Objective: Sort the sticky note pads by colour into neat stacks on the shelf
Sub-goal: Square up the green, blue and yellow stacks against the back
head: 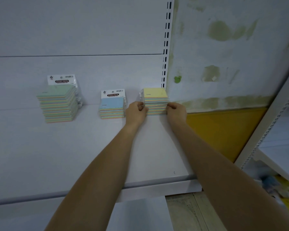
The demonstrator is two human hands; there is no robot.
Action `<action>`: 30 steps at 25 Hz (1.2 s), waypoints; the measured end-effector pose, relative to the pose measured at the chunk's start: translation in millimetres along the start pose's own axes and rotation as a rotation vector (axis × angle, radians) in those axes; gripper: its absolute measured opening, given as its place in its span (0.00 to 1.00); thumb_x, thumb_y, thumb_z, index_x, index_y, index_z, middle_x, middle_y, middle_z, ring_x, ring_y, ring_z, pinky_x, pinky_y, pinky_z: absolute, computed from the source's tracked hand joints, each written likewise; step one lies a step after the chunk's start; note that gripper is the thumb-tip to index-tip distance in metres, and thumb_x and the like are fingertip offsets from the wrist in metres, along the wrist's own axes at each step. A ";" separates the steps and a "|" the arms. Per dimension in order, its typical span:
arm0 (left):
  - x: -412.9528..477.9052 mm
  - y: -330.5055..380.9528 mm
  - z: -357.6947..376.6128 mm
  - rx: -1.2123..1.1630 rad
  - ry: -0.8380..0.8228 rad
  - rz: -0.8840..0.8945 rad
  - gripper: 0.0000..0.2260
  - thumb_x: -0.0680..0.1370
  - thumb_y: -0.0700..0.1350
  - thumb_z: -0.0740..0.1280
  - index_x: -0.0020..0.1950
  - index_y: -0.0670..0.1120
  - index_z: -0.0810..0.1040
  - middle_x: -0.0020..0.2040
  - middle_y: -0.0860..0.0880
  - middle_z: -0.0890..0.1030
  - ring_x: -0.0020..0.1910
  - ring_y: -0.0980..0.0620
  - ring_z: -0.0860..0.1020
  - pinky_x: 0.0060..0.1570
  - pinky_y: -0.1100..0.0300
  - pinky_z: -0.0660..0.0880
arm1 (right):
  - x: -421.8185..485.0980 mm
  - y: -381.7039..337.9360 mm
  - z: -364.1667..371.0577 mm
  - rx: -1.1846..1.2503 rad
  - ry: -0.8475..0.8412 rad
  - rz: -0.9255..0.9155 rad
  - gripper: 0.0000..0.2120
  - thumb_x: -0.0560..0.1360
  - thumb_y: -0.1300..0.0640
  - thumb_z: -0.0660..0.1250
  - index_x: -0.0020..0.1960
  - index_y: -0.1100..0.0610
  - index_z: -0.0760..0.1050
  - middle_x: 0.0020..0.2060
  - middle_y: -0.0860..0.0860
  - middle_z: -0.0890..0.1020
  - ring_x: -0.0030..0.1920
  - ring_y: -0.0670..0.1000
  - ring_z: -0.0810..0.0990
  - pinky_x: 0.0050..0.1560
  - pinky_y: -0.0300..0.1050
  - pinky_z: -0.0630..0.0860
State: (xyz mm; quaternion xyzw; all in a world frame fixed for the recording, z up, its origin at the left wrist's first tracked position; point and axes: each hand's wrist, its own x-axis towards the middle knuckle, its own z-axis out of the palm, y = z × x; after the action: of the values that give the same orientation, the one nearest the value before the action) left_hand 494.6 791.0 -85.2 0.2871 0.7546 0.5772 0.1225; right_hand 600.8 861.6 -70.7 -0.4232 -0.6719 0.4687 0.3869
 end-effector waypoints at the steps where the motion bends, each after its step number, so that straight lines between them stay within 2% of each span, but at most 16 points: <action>1: -0.1 -0.4 0.5 0.007 0.001 0.004 0.14 0.74 0.39 0.66 0.58 0.36 0.76 0.55 0.35 0.81 0.55 0.38 0.80 0.59 0.44 0.75 | 0.3 0.2 0.0 -0.017 0.003 -0.012 0.15 0.76 0.65 0.58 0.60 0.60 0.76 0.57 0.56 0.81 0.51 0.50 0.77 0.46 0.36 0.67; 4: -1.8 0.0 0.6 0.020 0.000 0.015 0.13 0.74 0.38 0.66 0.57 0.36 0.76 0.54 0.35 0.81 0.54 0.37 0.80 0.59 0.44 0.75 | -1.4 1.1 1.2 -0.114 -0.041 -0.086 0.16 0.75 0.67 0.58 0.60 0.60 0.76 0.57 0.56 0.81 0.50 0.48 0.75 0.43 0.32 0.65; 6: -4.0 2.3 -1.9 0.019 -0.008 0.013 0.14 0.74 0.37 0.66 0.58 0.36 0.76 0.55 0.36 0.81 0.55 0.39 0.79 0.60 0.45 0.75 | -1.9 2.2 2.2 -0.172 -0.055 -0.110 0.16 0.74 0.67 0.59 0.60 0.60 0.76 0.58 0.56 0.81 0.54 0.50 0.77 0.44 0.33 0.65; 8: -7.1 4.5 -4.1 0.018 -0.026 0.016 0.16 0.72 0.35 0.67 0.60 0.36 0.75 0.57 0.37 0.81 0.57 0.41 0.79 0.61 0.51 0.74 | -1.6 1.8 1.4 -0.177 -0.031 -0.095 0.16 0.75 0.67 0.58 0.59 0.61 0.76 0.58 0.57 0.80 0.57 0.54 0.77 0.45 0.33 0.65; 11: -10.9 5.8 -5.0 0.041 -0.027 0.047 0.18 0.71 0.33 0.68 0.60 0.35 0.73 0.57 0.38 0.80 0.56 0.43 0.79 0.54 0.60 0.73 | -1.5 1.3 0.8 -0.187 -0.013 -0.088 0.15 0.75 0.67 0.58 0.59 0.62 0.76 0.57 0.58 0.81 0.58 0.55 0.77 0.47 0.33 0.65; 14: -13.1 5.8 -4.3 0.053 -0.027 0.065 0.16 0.70 0.31 0.67 0.56 0.40 0.74 0.48 0.42 0.80 0.46 0.48 0.79 0.48 0.64 0.72 | -2.2 1.9 1.3 -0.212 -0.020 -0.106 0.16 0.75 0.69 0.56 0.59 0.62 0.75 0.57 0.58 0.80 0.57 0.55 0.77 0.47 0.36 0.66; 16: -12.3 5.0 -2.9 0.095 -0.027 0.091 0.14 0.69 0.30 0.67 0.50 0.43 0.70 0.37 0.50 0.76 0.36 0.54 0.75 0.36 0.76 0.69 | -1.4 2.9 1.4 -0.220 -0.023 -0.112 0.17 0.74 0.69 0.56 0.60 0.62 0.74 0.57 0.58 0.80 0.57 0.55 0.77 0.47 0.37 0.66; 17: -12.5 5.2 -2.1 0.125 -0.018 0.106 0.14 0.69 0.30 0.67 0.49 0.43 0.70 0.34 0.53 0.73 0.34 0.55 0.73 0.32 0.78 0.68 | -0.9 3.4 1.3 -0.212 -0.019 -0.108 0.16 0.74 0.69 0.57 0.60 0.62 0.73 0.57 0.57 0.80 0.57 0.55 0.77 0.47 0.37 0.67; 19: -12.2 5.6 -1.3 0.169 0.003 0.132 0.14 0.69 0.30 0.67 0.53 0.39 0.73 0.37 0.52 0.76 0.38 0.52 0.74 0.31 0.79 0.67 | 0.6 4.7 0.9 -0.189 -0.011 -0.097 0.16 0.74 0.68 0.59 0.60 0.62 0.73 0.58 0.57 0.80 0.57 0.54 0.78 0.48 0.35 0.66; 21: -12.2 5.9 -0.1 0.205 0.034 0.147 0.15 0.70 0.30 0.65 0.57 0.34 0.72 0.47 0.42 0.80 0.44 0.47 0.77 0.36 0.75 0.66 | 0.8 5.4 1.3 -0.190 -0.019 -0.099 0.15 0.74 0.67 0.60 0.61 0.62 0.74 0.58 0.57 0.80 0.58 0.53 0.78 0.48 0.34 0.66; 23: -11.3 4.6 0.4 0.213 0.052 0.145 0.15 0.71 0.31 0.65 0.58 0.33 0.72 0.54 0.37 0.80 0.51 0.42 0.79 0.39 0.73 0.64 | 0.4 5.8 2.6 -0.204 -0.025 -0.117 0.15 0.75 0.65 0.60 0.61 0.62 0.75 0.58 0.57 0.80 0.59 0.54 0.78 0.48 0.33 0.65; 27: -10.0 5.6 -1.6 0.179 0.036 0.132 0.15 0.73 0.35 0.66 0.59 0.35 0.74 0.57 0.38 0.80 0.56 0.43 0.79 0.43 0.70 0.67 | 0.3 4.7 2.0 -0.187 -0.021 -0.122 0.15 0.75 0.64 0.60 0.61 0.62 0.75 0.58 0.58 0.80 0.59 0.54 0.77 0.49 0.34 0.65; 30: -10.8 7.4 -3.3 0.155 0.033 0.128 0.15 0.75 0.36 0.65 0.60 0.35 0.73 0.59 0.38 0.79 0.58 0.43 0.77 0.49 0.66 0.67 | -2.7 3.4 1.1 -0.177 -0.028 -0.144 0.13 0.75 0.64 0.58 0.57 0.63 0.77 0.54 0.59 0.82 0.56 0.56 0.79 0.44 0.33 0.65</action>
State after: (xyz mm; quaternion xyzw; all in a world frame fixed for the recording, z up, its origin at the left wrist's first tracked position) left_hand 503.7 783.5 -78.9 0.3336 0.7789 0.5286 0.0502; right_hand 601.4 859.4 -74.6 -0.3999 -0.7446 0.3843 0.3714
